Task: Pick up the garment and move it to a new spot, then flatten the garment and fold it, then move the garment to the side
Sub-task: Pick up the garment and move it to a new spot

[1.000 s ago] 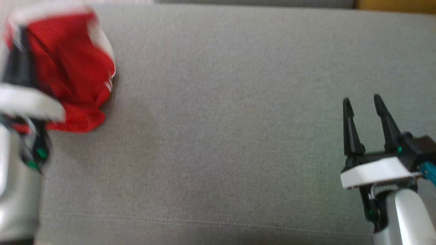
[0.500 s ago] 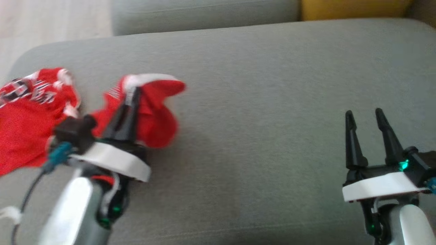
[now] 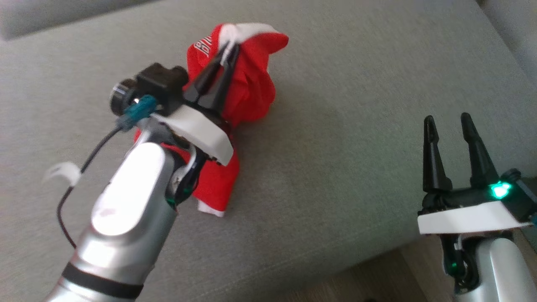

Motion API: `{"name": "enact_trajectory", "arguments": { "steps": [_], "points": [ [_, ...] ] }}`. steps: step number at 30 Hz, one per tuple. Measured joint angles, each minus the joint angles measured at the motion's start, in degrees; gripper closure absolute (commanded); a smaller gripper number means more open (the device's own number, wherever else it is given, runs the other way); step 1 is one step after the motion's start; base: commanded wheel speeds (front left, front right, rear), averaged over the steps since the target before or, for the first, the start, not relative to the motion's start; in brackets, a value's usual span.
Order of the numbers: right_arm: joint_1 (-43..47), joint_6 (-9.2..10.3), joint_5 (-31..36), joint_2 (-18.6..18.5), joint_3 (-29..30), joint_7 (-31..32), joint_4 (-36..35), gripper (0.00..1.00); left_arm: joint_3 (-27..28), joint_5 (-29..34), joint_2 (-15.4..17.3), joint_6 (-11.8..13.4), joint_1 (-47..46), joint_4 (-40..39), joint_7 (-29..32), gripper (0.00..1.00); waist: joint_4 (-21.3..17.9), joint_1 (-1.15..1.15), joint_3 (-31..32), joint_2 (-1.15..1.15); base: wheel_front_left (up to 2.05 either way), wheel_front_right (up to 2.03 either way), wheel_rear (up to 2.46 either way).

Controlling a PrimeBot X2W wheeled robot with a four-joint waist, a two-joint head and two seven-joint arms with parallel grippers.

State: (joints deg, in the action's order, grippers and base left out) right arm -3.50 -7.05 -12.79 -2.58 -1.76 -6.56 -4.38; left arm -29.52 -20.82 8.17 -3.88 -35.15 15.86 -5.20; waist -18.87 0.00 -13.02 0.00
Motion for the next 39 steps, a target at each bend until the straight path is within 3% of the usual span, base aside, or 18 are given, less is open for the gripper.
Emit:
{"name": "enact_trajectory", "arguments": {
  "steps": [5,6,7,8,9,18,29,35,39],
  "points": [
    [-1.09,0.0,-0.9,0.01,-1.37,-1.71,0.49,0.0,-3.25,-0.02,-0.16,-1.38,0.16,8.5,1.14,1.0,-3.13,0.0,-4.09,0.0,0.0,0.0,0.0],
    [-1.36,0.0,-0.9,0.01,-1.43,-1.97,0.62,0.0,-3.93,-0.03,-0.21,-1.88,0.31,9.67,1.14,0.82,-3.52,0.0,-4.77,0.0,0.0,0.0,0.0],
    [-1.65,0.0,-0.9,0.01,-1.44,-2.02,0.77,0.0,-4.7,-0.03,-0.27,-2.2,0.48,10.69,1.14,0.56,-3.8,0.0,-5.31,0.0,0.0,0.0,0.0],
    [-1.92,0.0,-0.9,0.01,-1.46,-2.04,0.97,0.0,-5.41,-0.03,-0.36,-2.26,0.63,11.57,1.13,0.1,-3.96,0.0,-5.74,0.0,0.0,0.0,0.0],
    [-2.1,0.0,-0.9,0.01,-1.47,-2.1,1.18,0.0,-6.04,-0.03,-0.48,-2.47,0.79,12.18,1.08,0.0,-3.91,0.01,-5.97,0.0,0.0,0.0,0.0],
    [-2.3,0.0,-0.73,0.01,-1.36,-2.5,3.32,0.0,-8.22,-0.22,-0.98,-2.58,1.72,13.04,-3.58,0.0,0.38,0.0,-4.12,0.0,0.0,0.0,0.0],
    [-2.35,0.0,1.99,-0.01,-0.93,-0.52,3.91,0.0,1.41,-3.44,1.44,6.09,8.97,6.65,-8.61,0.0,9.59,0.0,1.01,0.0,0.0,0.0,0.0],
    [-2.04,0.0,3.34,-0.01,-0.49,0.66,4.09,0.0,6.31,-3.9,4.3,8.71,13.46,4.1,-9.02,0.0,14.5,0.0,2.9,0.0,0.0,0.0,0.0],
    [-1.74,0.0,3.89,-0.02,-0.11,1.4,4.55,0.0,8.44,-3.86,5.98,8.99,16.48,1.62,-9.09,0.0,17.12,0.0,3.94,0.0,0.0,0.0,0.0]
  ]
}}
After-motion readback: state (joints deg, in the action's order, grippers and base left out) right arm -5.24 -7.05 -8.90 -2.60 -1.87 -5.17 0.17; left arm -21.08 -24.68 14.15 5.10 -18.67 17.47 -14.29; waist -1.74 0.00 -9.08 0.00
